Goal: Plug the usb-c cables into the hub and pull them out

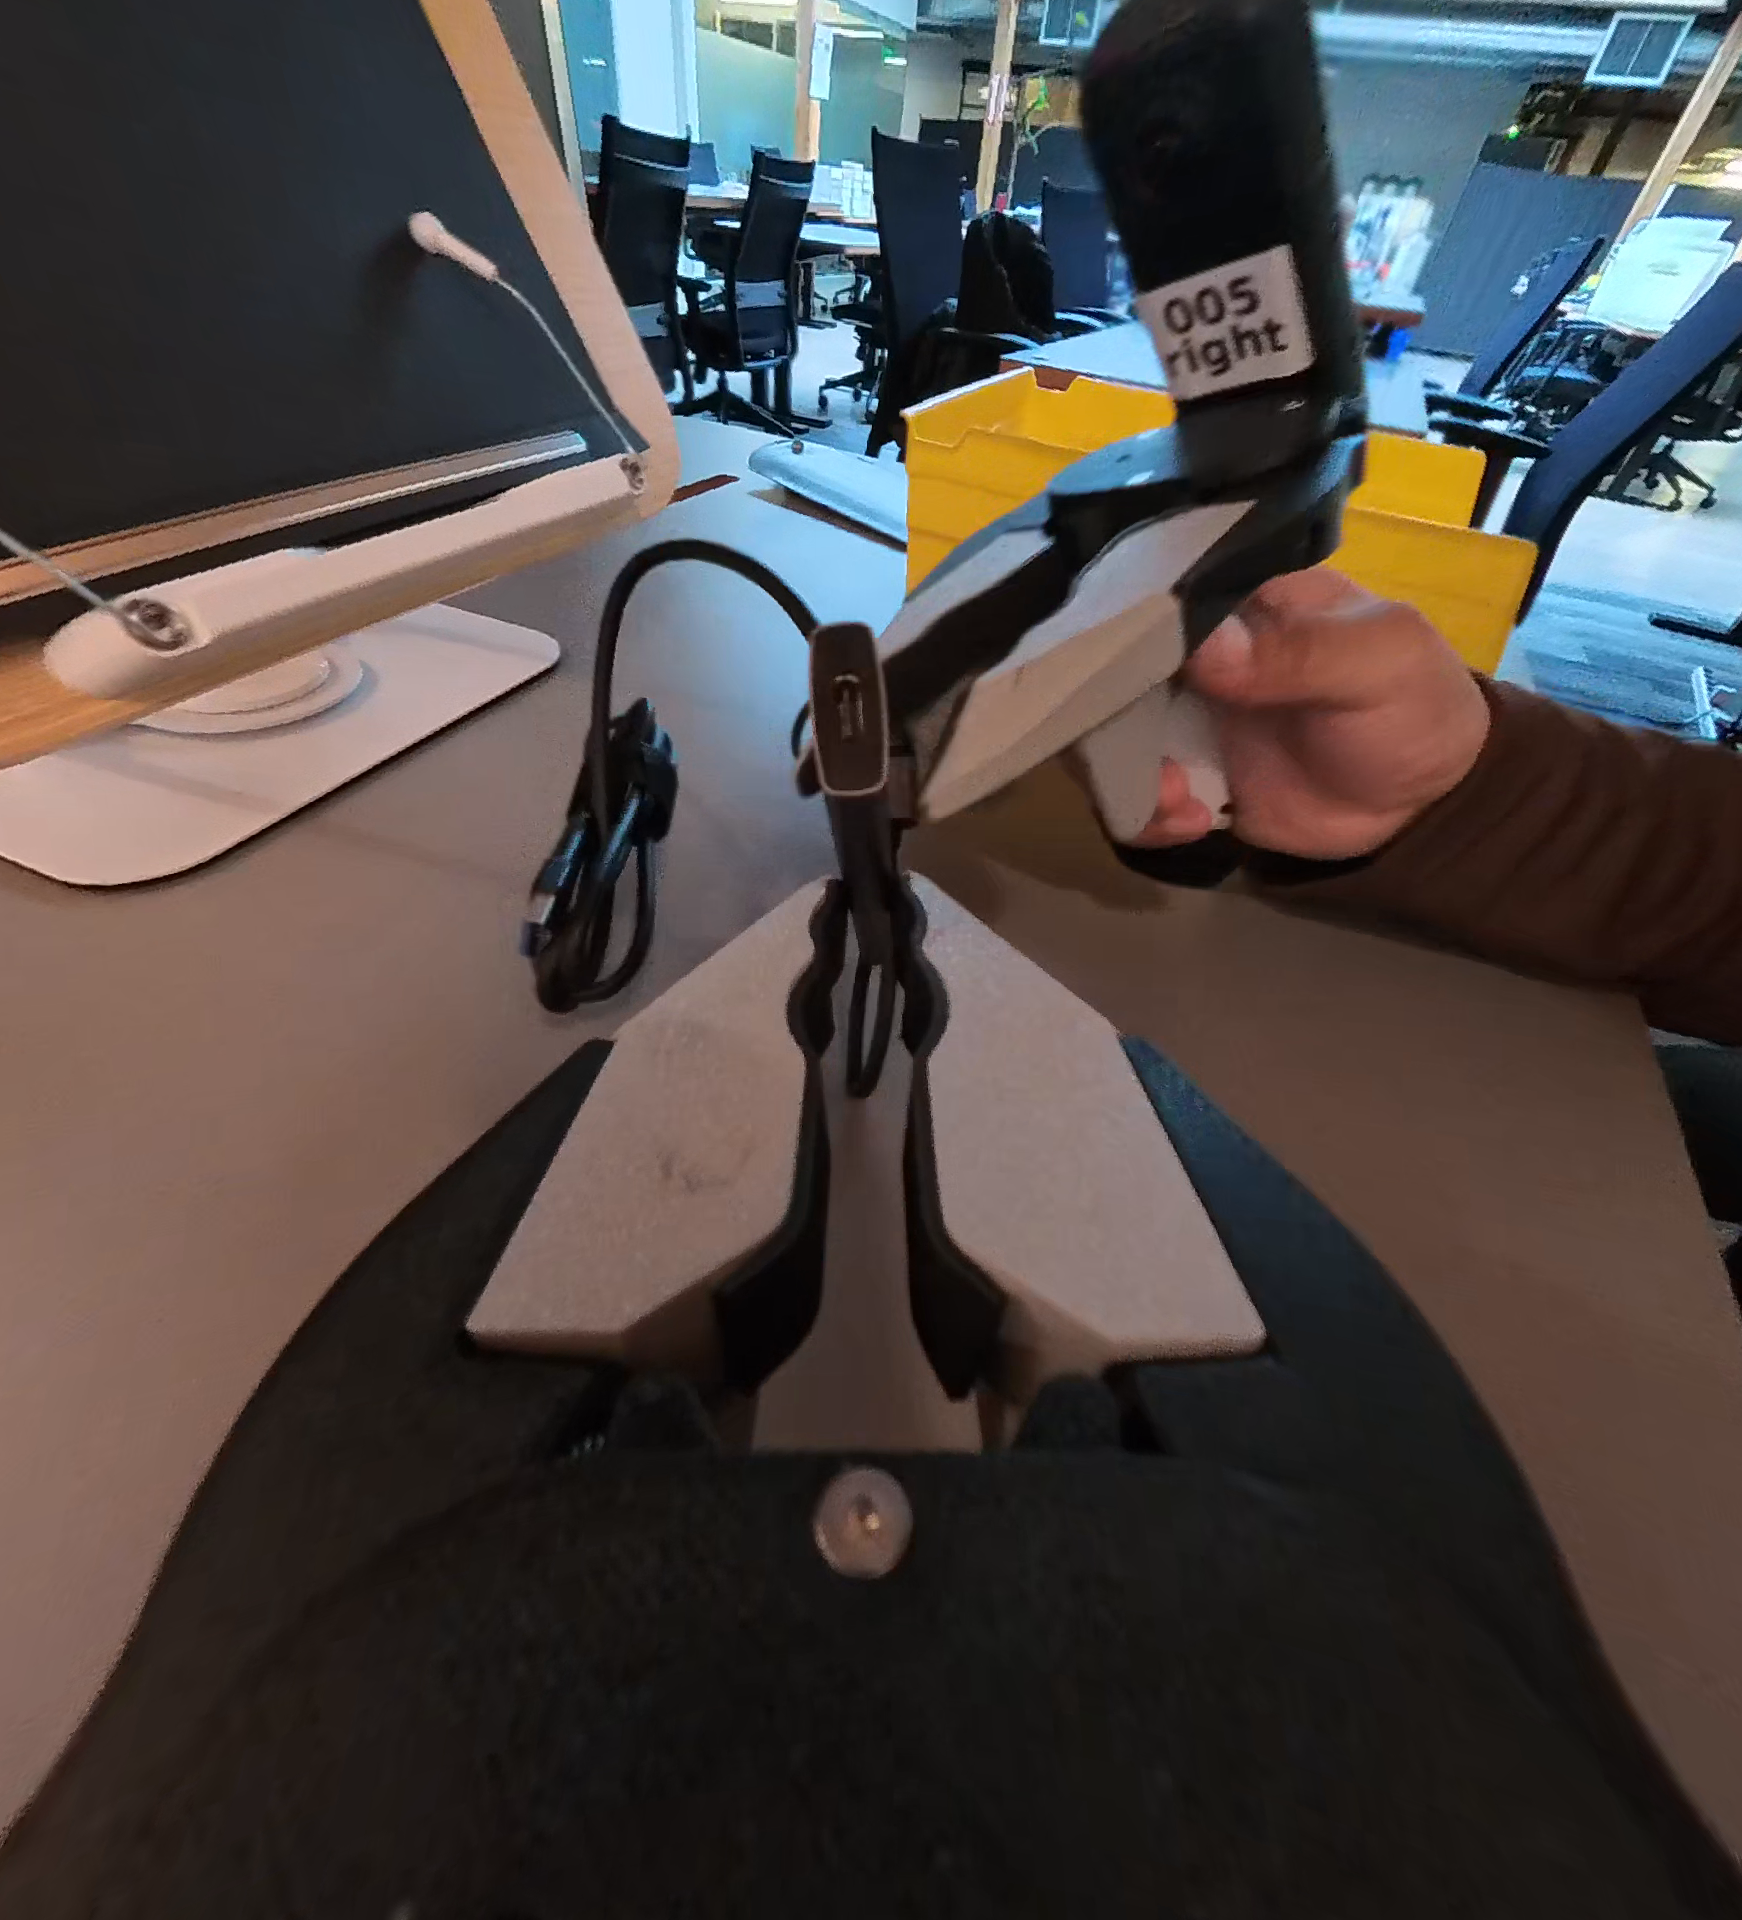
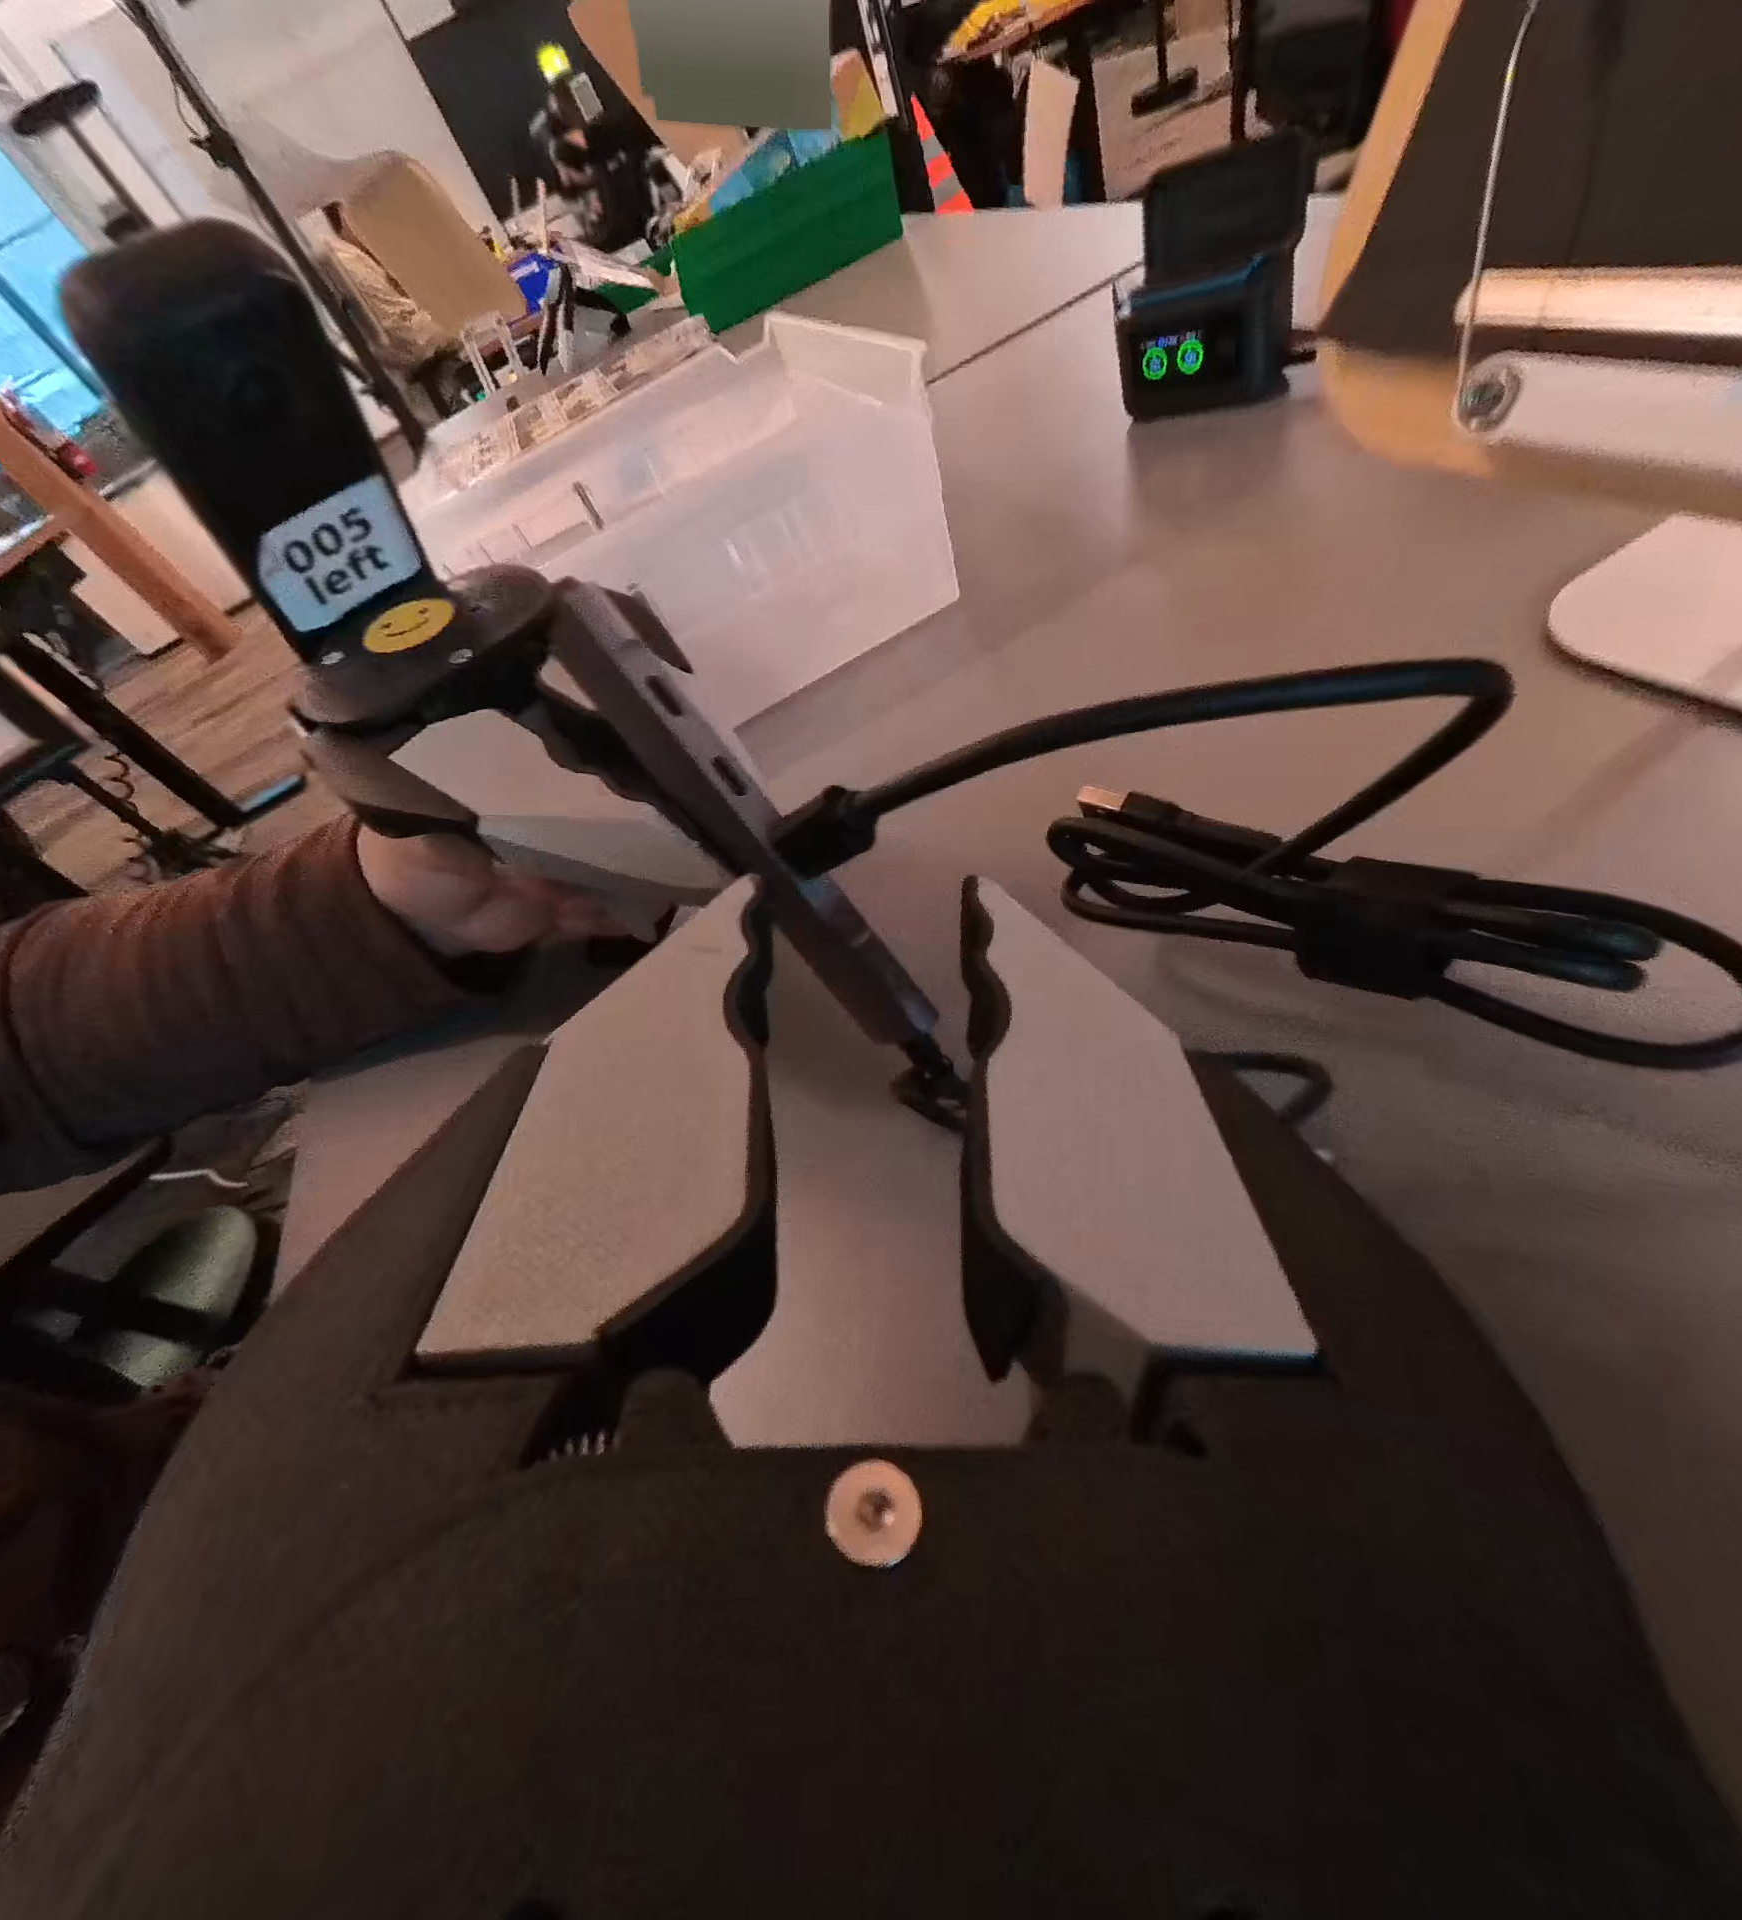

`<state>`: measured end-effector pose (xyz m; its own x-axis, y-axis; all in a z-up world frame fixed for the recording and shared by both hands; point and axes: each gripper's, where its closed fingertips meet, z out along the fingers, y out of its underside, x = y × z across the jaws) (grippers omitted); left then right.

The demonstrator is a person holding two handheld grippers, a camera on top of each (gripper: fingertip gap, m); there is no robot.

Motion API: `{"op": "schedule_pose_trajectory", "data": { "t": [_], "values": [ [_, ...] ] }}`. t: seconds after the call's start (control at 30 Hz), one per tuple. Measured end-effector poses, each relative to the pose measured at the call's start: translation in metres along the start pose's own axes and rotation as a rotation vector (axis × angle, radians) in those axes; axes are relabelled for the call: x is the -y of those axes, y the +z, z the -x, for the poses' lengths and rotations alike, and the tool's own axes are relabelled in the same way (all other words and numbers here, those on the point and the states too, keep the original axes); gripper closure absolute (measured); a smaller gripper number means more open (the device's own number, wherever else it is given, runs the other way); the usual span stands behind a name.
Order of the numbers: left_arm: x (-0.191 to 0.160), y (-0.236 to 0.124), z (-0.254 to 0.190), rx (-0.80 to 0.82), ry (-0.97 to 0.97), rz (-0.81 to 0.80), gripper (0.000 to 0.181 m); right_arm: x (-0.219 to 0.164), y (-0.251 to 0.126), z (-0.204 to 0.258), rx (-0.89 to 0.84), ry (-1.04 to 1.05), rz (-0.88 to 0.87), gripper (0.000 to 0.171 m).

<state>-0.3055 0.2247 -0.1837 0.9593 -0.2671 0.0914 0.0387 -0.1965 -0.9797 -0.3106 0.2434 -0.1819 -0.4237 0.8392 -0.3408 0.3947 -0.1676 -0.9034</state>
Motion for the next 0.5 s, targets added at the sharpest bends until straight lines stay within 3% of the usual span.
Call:
{"op": "schedule_pose_trajectory", "data": {
  "t": [0.07, 0.13, 0.2, 0.43, 0.5],
  "values": [
    [-0.001, 0.002, -0.002, 0.002, 0.020, 0.009, 0.176, -0.004, 0.006, 0.000, 0.042, 0.045, -0.003, 0.139],
    [0.000, 0.001, -0.004, -0.012, 0.016, 0.005, 0.175, 0.001, 0.005, 0.010, 0.137, 0.077, -0.045, 0.156],
    [-0.001, 0.001, -0.008, -0.056, -0.017, 0.004, 0.175, 0.007, 0.001, 0.014, 0.165, 0.063, -0.078, 0.159],
    [-0.010, 0.004, -0.013, -0.056, 0.024, 0.067, 0.173, 0.001, -0.004, 0.015, 0.017, -0.179, 0.044, 0.159],
    [-0.013, 0.005, -0.015, -0.042, 0.075, 0.092, 0.164, -0.001, -0.006, 0.015, -0.016, -0.246, 0.075, 0.160]
  ]
}}
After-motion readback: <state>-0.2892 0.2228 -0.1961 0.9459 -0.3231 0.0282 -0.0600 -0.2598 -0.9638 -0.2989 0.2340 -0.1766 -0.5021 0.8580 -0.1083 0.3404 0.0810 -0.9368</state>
